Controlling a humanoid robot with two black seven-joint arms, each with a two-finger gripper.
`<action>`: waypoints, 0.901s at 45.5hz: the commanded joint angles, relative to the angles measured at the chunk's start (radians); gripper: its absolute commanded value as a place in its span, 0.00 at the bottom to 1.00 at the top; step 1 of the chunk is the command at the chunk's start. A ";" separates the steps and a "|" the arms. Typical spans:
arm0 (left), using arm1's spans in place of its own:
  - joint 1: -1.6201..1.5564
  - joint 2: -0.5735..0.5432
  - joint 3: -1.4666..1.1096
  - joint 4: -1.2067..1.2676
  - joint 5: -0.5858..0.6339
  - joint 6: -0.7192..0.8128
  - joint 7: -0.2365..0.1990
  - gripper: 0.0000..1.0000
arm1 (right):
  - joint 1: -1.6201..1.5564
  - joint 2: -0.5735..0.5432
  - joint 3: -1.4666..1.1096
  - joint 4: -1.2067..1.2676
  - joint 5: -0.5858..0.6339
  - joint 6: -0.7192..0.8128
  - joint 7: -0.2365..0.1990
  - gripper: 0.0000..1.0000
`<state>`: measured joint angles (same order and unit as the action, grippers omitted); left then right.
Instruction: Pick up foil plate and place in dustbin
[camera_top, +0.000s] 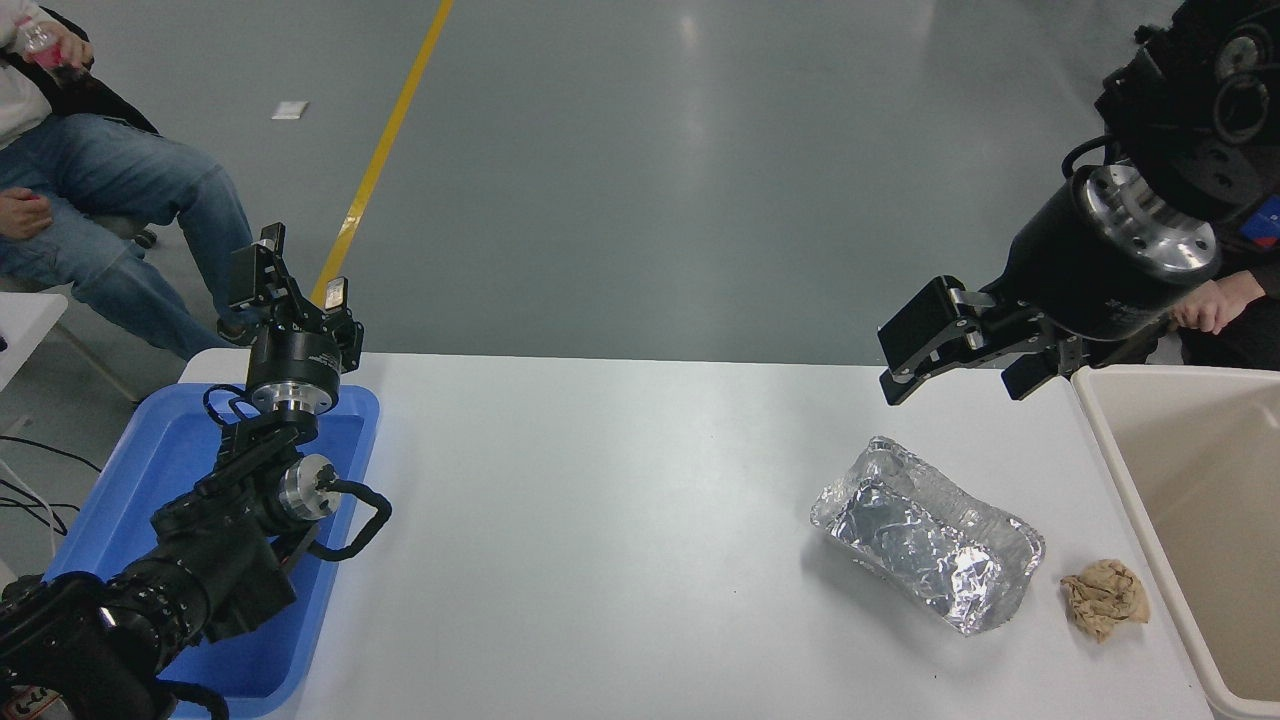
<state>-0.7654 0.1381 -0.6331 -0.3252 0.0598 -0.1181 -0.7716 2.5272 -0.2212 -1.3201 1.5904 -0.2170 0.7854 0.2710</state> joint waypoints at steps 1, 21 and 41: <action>0.000 0.000 -0.002 0.000 0.000 0.000 0.002 1.00 | -0.001 0.032 0.007 -0.004 0.002 0.000 -0.001 1.00; 0.000 0.000 0.000 0.000 -0.005 0.000 0.002 1.00 | -0.047 0.036 0.016 -0.040 -0.007 0.000 -0.001 1.00; 0.000 0.000 0.000 0.000 -0.005 0.000 0.002 1.00 | -0.094 -0.015 -0.002 -0.047 -0.016 -0.027 0.001 1.00</action>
<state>-0.7654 0.1381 -0.6336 -0.3252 0.0553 -0.1181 -0.7700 2.4583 -0.2028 -1.3187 1.5487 -0.2286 0.7786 0.2707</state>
